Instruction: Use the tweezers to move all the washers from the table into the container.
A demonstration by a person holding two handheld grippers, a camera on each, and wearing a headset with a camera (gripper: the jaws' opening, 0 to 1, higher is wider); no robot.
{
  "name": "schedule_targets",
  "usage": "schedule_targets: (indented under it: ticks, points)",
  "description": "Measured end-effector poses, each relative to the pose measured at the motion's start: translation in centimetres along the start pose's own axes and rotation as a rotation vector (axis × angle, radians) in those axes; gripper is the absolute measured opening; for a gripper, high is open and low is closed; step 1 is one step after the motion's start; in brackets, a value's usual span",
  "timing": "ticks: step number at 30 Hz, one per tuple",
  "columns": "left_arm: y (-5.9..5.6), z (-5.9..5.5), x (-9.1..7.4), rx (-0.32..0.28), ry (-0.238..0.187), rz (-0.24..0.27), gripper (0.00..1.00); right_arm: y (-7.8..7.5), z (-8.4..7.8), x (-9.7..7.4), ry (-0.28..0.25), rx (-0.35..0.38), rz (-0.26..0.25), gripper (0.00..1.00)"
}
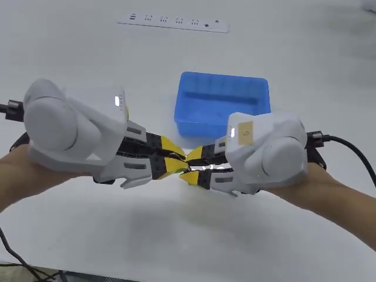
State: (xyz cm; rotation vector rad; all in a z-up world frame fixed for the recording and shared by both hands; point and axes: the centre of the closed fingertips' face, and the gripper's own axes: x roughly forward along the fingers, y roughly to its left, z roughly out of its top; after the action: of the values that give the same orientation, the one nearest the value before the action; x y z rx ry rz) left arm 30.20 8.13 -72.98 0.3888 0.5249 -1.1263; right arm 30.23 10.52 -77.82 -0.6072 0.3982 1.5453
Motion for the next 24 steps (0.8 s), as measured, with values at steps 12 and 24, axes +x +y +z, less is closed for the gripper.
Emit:
schedule_targets:
  ticks: [12, 24]
  points:
    - [0.14, 0.05, 0.11, -0.010, -0.010, 0.004, 0.08, -0.07, -0.13, 0.19, 0.001, 0.009, 0.002, 0.12]
    - [0.18, 0.29, 0.29, -0.018, -0.013, -0.016, 0.08, -0.15, -0.47, 0.01, 0.009, 0.023, -0.001, 0.12]
